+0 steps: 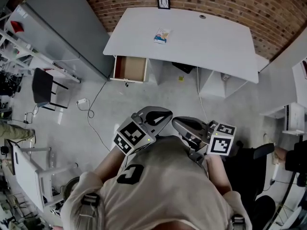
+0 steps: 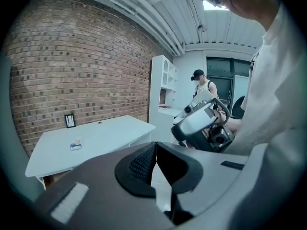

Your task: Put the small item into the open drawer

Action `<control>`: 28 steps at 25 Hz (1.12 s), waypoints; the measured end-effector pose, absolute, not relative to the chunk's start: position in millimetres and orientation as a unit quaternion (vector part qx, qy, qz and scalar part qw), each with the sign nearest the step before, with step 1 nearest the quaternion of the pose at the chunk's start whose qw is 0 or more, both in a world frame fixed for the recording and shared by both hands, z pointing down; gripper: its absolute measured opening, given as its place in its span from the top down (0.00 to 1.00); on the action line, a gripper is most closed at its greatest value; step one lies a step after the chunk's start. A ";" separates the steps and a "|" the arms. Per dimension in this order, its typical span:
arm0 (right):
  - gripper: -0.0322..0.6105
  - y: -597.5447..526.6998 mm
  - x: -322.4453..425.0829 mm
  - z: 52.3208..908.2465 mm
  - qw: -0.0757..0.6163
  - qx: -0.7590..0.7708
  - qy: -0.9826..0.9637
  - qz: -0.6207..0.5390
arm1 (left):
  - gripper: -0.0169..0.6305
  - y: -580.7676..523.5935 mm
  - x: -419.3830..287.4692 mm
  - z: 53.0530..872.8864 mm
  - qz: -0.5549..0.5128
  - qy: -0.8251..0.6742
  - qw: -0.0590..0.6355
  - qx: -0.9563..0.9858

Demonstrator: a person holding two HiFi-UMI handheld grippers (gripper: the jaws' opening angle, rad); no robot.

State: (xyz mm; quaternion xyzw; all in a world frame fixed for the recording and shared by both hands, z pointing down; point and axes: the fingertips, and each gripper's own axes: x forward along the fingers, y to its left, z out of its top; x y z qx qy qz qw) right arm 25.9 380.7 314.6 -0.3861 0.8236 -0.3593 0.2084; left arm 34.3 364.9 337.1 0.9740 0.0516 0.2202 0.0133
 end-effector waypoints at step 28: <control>0.94 324.8 80.0 333.9 0.205 -0.400 0.805 -0.387 | 0.97 292.7 94.4 346.8 0.218 0.059 0.032 0.974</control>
